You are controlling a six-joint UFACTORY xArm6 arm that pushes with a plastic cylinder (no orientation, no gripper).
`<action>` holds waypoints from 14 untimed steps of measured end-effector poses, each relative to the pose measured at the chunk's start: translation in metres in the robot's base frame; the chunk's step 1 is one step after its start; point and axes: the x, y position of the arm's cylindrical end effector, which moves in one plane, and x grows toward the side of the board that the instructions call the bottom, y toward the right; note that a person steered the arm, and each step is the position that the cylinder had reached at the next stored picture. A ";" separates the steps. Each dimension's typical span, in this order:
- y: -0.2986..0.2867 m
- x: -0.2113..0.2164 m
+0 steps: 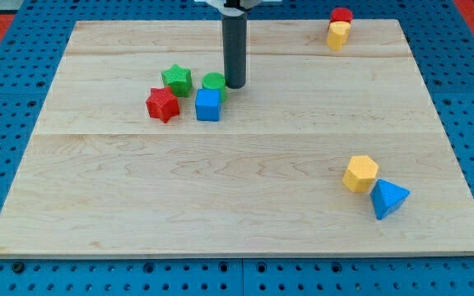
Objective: Slide the blue triangle along with the yellow hexagon towards the center
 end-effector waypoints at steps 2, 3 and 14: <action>-0.009 0.000; 0.030 -0.004; 0.101 0.276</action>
